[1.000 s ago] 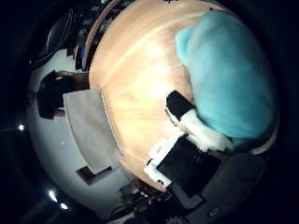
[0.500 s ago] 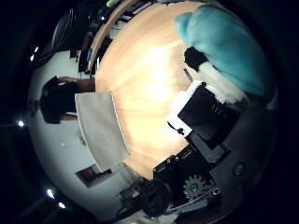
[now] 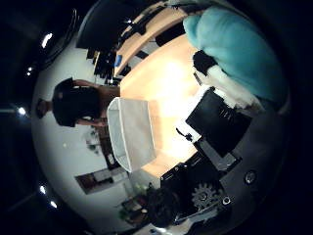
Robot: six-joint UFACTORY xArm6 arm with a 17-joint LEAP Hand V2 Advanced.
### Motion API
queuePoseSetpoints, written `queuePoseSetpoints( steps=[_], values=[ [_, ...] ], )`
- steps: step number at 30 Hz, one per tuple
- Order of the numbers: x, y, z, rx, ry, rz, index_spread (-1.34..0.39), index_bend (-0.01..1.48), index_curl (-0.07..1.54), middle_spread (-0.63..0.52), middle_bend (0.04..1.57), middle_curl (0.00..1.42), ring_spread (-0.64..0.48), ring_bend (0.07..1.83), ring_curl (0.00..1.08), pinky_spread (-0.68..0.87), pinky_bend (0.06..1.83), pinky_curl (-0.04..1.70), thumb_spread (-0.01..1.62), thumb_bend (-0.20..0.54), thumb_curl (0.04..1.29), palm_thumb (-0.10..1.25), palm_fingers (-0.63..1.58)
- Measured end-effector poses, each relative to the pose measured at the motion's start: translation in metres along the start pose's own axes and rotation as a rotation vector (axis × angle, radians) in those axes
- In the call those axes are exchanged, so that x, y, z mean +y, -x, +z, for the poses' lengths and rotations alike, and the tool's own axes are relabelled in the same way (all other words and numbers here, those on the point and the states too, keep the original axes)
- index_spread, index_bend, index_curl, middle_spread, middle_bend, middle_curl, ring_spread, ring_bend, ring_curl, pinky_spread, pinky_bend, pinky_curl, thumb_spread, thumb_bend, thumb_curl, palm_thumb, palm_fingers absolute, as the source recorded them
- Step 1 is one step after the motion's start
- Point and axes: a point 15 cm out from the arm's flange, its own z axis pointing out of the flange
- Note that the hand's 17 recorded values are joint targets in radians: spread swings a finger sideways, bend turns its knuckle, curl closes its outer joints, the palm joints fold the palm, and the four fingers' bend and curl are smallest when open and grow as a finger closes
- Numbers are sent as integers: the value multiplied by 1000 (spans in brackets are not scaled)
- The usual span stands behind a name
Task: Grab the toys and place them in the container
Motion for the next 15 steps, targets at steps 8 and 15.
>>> queuePoseSetpoints(
  steps=[8, 15],
  values=[
    [5, 99, -41, -9, -48, -142, -512, 332, 541, -407, 575, 629, -395, 1104, 451, -630, 1084, 266, 845, -15, 456, 1189, 1146],
    [29, 194, -44, -38, -33, -277, -518, 319, 572, -401, 573, 642, -393, 1109, 454, -636, 1064, 274, 851, -17, 458, 1180, 1144]
  ],
)
